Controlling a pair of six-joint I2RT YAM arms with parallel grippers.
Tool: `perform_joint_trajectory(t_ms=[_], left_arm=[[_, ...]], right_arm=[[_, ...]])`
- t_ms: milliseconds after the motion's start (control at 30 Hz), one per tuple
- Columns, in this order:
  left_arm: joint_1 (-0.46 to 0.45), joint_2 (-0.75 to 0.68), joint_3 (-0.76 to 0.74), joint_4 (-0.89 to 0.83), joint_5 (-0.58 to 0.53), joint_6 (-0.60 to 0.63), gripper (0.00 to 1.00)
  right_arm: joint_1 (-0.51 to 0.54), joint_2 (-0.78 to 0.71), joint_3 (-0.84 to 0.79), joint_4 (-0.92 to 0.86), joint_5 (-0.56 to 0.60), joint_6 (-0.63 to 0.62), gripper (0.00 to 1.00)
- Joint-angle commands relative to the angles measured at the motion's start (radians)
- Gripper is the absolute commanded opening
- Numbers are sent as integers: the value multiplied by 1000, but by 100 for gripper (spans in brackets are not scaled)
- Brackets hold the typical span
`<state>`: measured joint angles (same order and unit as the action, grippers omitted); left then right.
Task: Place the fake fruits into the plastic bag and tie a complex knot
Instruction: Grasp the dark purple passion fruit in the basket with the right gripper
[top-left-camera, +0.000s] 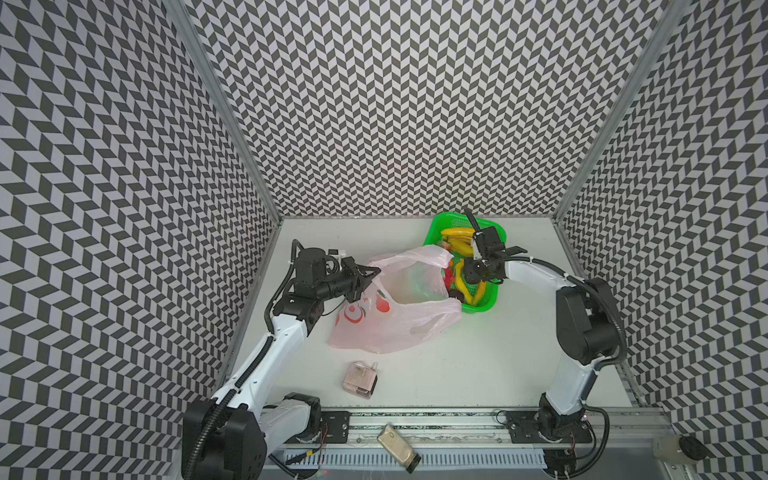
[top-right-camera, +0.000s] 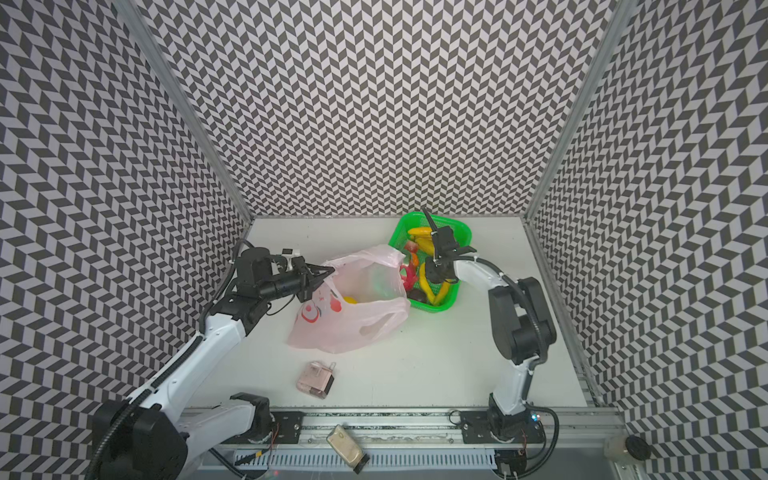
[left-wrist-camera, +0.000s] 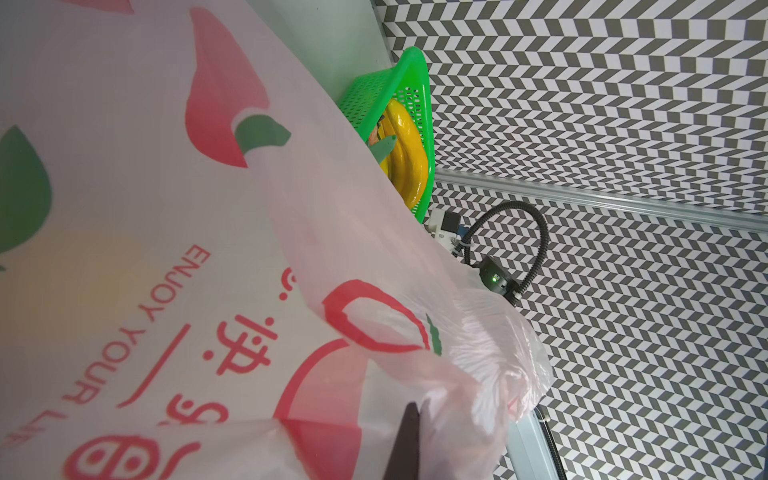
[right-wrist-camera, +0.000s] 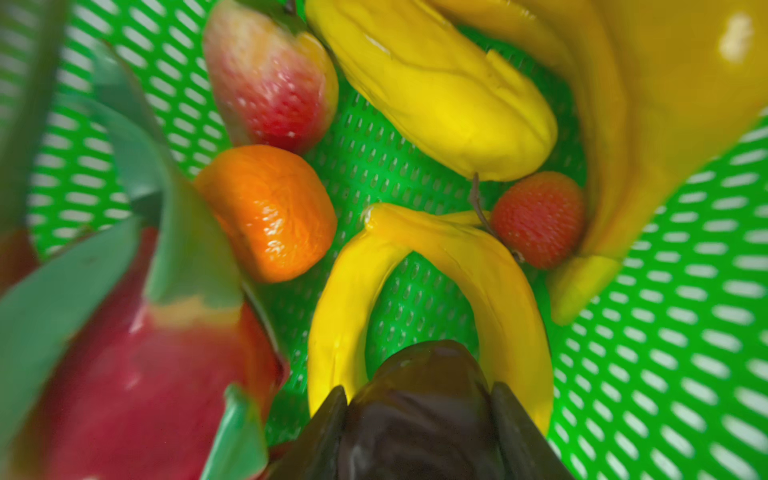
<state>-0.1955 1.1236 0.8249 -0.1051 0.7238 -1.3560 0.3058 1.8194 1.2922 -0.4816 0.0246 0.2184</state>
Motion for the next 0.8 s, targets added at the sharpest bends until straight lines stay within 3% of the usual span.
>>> perform_joint_trajectory(t_ms=[0,433,767], left_arm=[[8,-12,-10,17,7,-9,0],[8,-7,-17,22,10,-8,0],[8,-1,-20,27,16,-9,0]], right_arm=[[-20,-77,-43,81,-44,24,44],[-127,-329,-325,332,-364,163,43],[-182,-457,-429,367,-532,214,43]])
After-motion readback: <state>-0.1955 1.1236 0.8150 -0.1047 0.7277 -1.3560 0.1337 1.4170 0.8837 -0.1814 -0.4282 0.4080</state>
